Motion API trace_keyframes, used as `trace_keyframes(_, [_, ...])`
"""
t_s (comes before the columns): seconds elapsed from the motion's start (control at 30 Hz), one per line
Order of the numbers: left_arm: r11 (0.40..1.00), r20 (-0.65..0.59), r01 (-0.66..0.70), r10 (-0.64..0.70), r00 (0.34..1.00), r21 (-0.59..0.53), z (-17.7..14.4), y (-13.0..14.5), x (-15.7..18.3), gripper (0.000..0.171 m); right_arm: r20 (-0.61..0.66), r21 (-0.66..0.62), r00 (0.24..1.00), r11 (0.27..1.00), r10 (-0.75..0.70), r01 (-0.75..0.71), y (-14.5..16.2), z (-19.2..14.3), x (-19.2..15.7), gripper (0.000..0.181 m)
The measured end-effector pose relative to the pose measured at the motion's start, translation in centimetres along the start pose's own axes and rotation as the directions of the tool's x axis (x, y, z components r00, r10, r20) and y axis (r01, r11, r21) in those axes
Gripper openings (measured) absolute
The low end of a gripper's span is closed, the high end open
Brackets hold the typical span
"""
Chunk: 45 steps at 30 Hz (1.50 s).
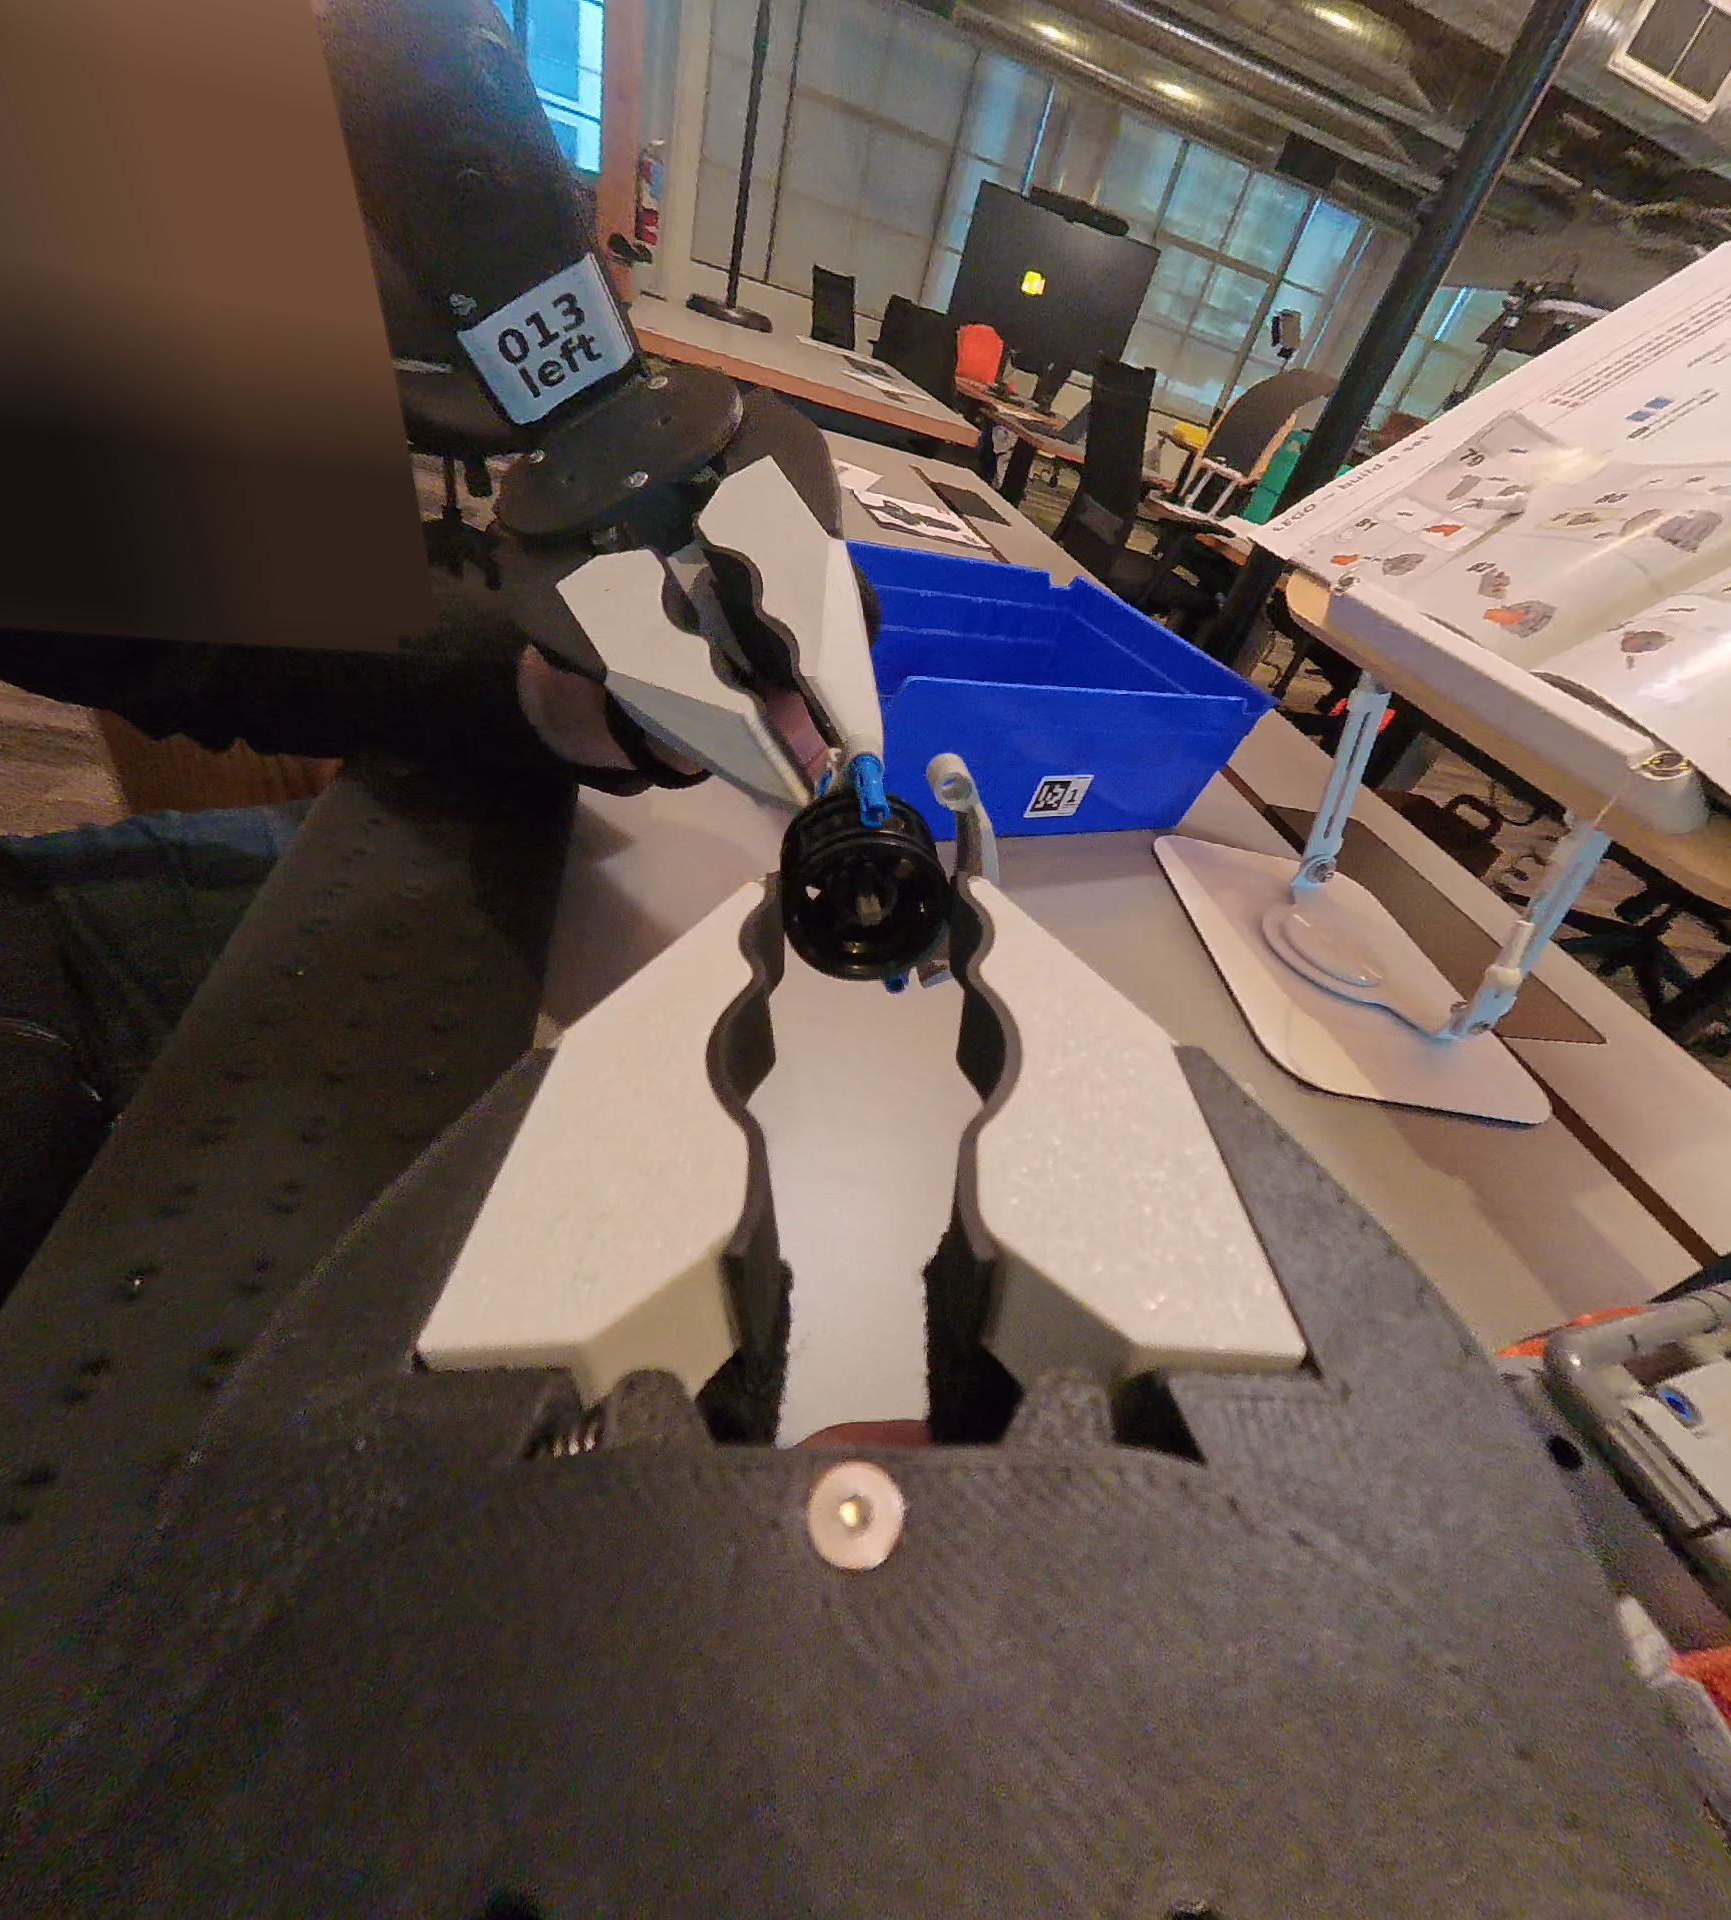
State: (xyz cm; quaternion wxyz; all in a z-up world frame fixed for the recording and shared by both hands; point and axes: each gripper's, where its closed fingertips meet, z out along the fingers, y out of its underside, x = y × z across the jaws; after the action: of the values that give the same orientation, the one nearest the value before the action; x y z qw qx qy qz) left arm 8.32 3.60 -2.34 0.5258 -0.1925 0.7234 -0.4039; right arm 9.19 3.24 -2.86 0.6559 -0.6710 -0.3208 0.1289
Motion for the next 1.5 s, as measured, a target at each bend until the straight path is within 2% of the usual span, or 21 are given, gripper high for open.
trace_keyframes(0.17, [0.999, -0.004, 0.033, -0.033, 0.999, 0.009, 0.0, -0.1, -0.2, 0.003, 0.015, -0.012, 1.000, 1.000, 0.007, -0.007, 0.3, 0.2, -0.2, 0.029])
trace_keyframes(0.3, [0.994, -0.040, 0.111, -0.110, 0.993, 0.021, 0.0, 0.2, -0.3, 0.003, -0.007, -0.021, 1.000, 0.999, -0.026, 0.025, 0.3, 0.3, -0.1, 0.029])
trace_keyframes(0.6, [0.986, -0.070, 0.164, -0.163, 0.984, 0.010, 0.2, 1.1, -0.4, 0.002, -0.075, -0.093, 0.990, 0.989, -0.119, 0.112, 0.9, 0.4, 0.3, 0.029])
trace_keyframes(0.77, [0.981, -0.082, 0.191, -0.192, 0.978, -0.022, 0.4, 2.1, -0.5, 0.014, -0.142, -0.203, 0.957, 0.954, -0.252, 0.221, 1.8, 0.6, 0.8, 0.029])
trace_keyframes(0.9, [0.983, -0.086, 0.175, -0.179, 0.980, -0.048, 0.5, 2.7, -0.4, 0.011, -0.157, -0.270, 0.932, 0.922, -0.327, 0.278, 2.4, 0.7, 0.9, 0.028])
trace_keyframes(1.03, [0.982, -0.094, 0.178, -0.183, 0.979, -0.061, 0.6, 2.9, -0.3, 0.022, -0.167, -0.285, 0.924, 0.914, -0.343, 0.288, 2.5, 0.7, 1.0, 0.028])
trace_keyframes(1.17, [0.979, -0.122, 0.197, -0.203, 0.972, -0.061, 0.7, 2.9, 0.0, 0.019, -0.167, -0.287, 0.915, 0.906, -0.367, 0.311, 2.4, 0.6, 0.8, 0.029])
trace_keyframes(1.3, [0.963, -0.206, 0.268, -0.266, 0.942, -0.021, 0.2, 2.1, 0.5, 0.018, -0.136, -0.252, 0.922, 0.912, -0.363, 0.323, 1.9, 0.6, 0.1, 0.029])
trace_keyframes(1.43, [0.930, -0.319, 0.367, -0.338, 0.886, 0.034, -0.6, 1.0, 1.0, 0.009, -0.109, -0.208, 0.951, 0.942, -0.291, 0.264, 1.7, 0.5, -0.2, 0.029])
trace_keyframes(1.5, [0.929, -0.313, 0.369, -0.341, 0.886, 0.031, -0.6, 1.2, 0.8, 0.009, -0.107, -0.178, 0.960, 0.955, -0.259, 0.238, 1.3, 0.3, -0.1, 0.029])
